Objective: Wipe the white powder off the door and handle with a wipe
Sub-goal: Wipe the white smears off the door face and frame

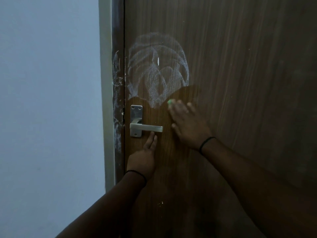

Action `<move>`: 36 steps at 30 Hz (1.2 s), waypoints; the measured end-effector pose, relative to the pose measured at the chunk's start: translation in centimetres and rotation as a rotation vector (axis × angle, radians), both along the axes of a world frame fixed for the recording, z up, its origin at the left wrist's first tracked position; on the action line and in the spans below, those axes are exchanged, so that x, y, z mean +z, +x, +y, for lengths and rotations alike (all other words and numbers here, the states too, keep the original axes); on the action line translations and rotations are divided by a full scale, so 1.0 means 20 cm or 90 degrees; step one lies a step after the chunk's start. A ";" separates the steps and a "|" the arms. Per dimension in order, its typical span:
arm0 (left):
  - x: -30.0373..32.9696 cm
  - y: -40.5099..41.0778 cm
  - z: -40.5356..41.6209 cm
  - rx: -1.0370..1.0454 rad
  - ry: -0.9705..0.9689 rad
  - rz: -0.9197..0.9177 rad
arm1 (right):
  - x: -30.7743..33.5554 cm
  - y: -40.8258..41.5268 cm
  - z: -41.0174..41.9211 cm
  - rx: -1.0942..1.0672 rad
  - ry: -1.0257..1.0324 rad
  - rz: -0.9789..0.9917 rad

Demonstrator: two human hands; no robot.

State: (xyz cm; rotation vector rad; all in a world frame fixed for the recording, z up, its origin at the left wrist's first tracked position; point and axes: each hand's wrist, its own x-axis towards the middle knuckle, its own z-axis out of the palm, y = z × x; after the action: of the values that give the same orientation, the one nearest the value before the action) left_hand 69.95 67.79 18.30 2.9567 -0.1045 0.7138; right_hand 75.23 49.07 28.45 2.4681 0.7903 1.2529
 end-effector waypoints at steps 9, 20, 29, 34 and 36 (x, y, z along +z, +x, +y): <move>0.02 -0.02 -0.01 0.019 0.000 0.010 | -0.03 -0.01 0.11 0.094 -0.196 0.070; -0.01 0.01 -0.01 0.017 -0.015 0.002 | 0.13 0.03 0.08 0.092 -0.183 0.022; 0.00 0.00 -0.01 0.028 -0.017 0.009 | 0.14 0.04 0.14 0.065 -0.040 -0.041; 0.01 -0.01 -0.02 0.021 -0.030 0.007 | 0.11 0.03 0.12 0.087 -0.151 -0.021; 0.02 -0.02 -0.02 0.020 -0.035 0.013 | 0.15 0.02 0.13 0.072 -0.039 -0.036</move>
State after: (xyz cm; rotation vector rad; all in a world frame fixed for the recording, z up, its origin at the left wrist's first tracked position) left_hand 69.54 67.49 18.64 2.9194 -0.0356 0.6790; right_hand 75.60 51.61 31.41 2.3593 0.9500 1.3097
